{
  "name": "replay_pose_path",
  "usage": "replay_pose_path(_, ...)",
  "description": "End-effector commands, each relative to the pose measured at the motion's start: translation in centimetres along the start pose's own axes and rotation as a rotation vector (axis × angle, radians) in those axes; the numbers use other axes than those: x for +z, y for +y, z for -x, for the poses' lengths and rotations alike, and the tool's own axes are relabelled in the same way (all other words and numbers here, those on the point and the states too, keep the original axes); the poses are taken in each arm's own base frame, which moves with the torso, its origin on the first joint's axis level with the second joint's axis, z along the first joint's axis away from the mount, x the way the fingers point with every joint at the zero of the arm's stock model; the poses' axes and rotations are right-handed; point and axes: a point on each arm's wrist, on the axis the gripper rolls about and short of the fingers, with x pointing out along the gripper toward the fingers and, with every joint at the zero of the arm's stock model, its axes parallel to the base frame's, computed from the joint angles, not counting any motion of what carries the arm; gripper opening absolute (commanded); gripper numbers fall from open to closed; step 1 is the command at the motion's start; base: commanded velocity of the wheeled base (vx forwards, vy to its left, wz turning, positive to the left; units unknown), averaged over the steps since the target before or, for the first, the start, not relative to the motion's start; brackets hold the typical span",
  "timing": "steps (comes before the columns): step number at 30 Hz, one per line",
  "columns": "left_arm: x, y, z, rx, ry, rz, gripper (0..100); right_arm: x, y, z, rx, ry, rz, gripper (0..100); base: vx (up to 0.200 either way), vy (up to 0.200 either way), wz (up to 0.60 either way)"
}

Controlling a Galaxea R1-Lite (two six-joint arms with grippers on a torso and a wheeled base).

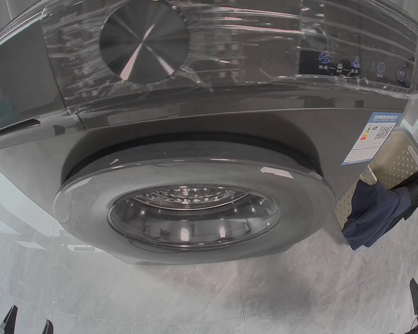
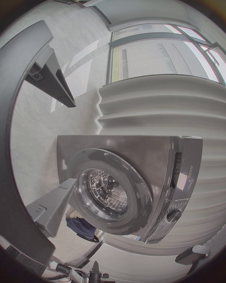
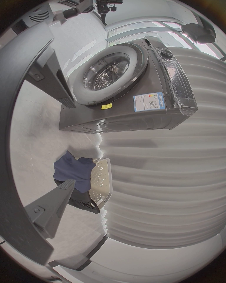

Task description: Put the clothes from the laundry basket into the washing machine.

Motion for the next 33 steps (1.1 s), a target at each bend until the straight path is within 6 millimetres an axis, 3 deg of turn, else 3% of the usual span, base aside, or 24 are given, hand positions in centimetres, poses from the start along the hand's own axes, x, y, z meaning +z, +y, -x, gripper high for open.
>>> replay_pose_path(1,-0.5,0.0,0.0,0.001,0.001,0.001,100,-0.5,0.0,0.0,0.002,0.000,0.001,100,0.000,0.000,0.00)
replay_pose_path(20,-0.5,0.0,0.0,0.001,0.001,0.001,100,-0.4,0.0,0.0,0.005,-0.011,0.005,100,0.032,0.000,0.00)
replay_pose_path(23,-0.5,0.0,0.0,0.001,0.001,0.001,100,2.9,0.0,0.9,0.030,-0.148,0.004,100,0.000,0.000,0.00)
replay_pose_path(25,-0.5,0.0,0.0,0.001,0.001,-0.001,100,5.2,0.0,0.7,0.047,-0.139,0.003,100,0.000,0.000,0.00)
replay_pose_path(33,-0.5,0.0,0.0,0.002,0.001,-0.001,100,6.7,0.4,-3.5,0.219,0.123,-0.045,100,-0.150,0.000,0.00)
